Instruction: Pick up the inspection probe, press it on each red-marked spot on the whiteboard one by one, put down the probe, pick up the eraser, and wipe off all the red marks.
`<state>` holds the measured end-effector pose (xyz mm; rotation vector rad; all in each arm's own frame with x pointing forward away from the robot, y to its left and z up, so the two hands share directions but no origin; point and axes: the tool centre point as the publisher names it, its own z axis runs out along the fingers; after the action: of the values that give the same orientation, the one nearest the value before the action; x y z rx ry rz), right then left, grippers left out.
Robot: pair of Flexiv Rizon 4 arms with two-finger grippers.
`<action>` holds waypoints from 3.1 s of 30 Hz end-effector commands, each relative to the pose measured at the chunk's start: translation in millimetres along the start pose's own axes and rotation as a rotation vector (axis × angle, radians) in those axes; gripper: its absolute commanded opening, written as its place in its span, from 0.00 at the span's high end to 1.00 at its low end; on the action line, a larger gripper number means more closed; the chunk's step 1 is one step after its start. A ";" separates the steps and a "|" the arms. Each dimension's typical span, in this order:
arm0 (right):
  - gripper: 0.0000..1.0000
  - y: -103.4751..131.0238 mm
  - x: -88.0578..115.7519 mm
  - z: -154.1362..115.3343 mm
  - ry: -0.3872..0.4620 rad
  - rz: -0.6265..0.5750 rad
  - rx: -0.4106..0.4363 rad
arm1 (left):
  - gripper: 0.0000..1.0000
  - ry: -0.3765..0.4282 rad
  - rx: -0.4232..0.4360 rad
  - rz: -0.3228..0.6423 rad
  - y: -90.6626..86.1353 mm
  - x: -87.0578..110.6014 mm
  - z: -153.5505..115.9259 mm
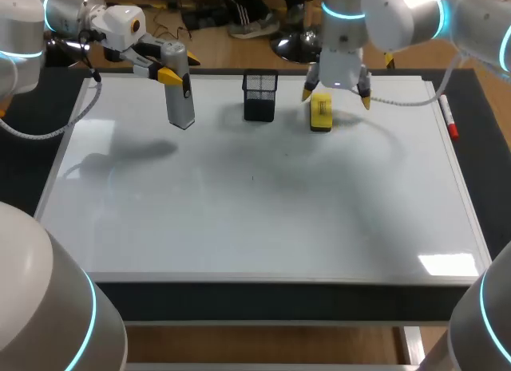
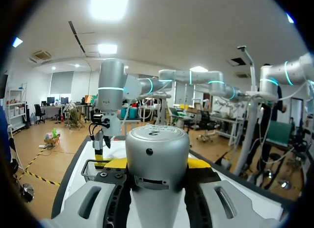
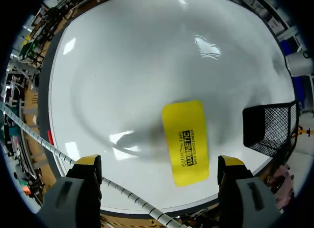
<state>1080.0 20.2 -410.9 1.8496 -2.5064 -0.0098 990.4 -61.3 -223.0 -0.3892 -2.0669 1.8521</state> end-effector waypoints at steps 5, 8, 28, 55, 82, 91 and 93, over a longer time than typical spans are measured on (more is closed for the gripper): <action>0.00 -2.9 39.7 -27.5 -0.136 0.209 -0.064 | 1.00 0.005 0.000 -0.001 -0.8 -1.3 -0.7; 0.00 -5.0 51.7 -37.3 -0.192 0.301 -0.098 | 1.00 0.005 0.000 -0.001 -0.8 -1.3 -0.7; 0.00 13.2 113.8 -108.6 -0.444 0.743 -0.210 | 1.00 0.005 0.000 -0.001 -0.8 -1.3 -0.7; 0.00 24.9 128.0 -129.1 -0.553 0.824 -0.201 | 1.00 0.005 0.000 -0.001 -0.8 -1.3 -0.7; 0.00 24.9 128.0 -129.1 -0.553 0.824 -0.201 | 1.00 -0.277 -0.062 -0.071 -45.2 -40.8 27.5; 0.00 24.9 128.0 -129.1 -0.553 0.824 -0.201 | 1.00 -0.298 -0.052 -0.043 -73.1 -68.6 47.8; 0.00 24.9 128.0 -129.1 -0.553 0.824 -0.201 | 1.00 -0.306 -0.046 -0.038 -77.8 -76.7 51.4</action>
<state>1021.3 -93.3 -279.4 0.6895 -3.2622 -0.8121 1041.1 -139.2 -162.0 -0.1496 -2.2352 1.9263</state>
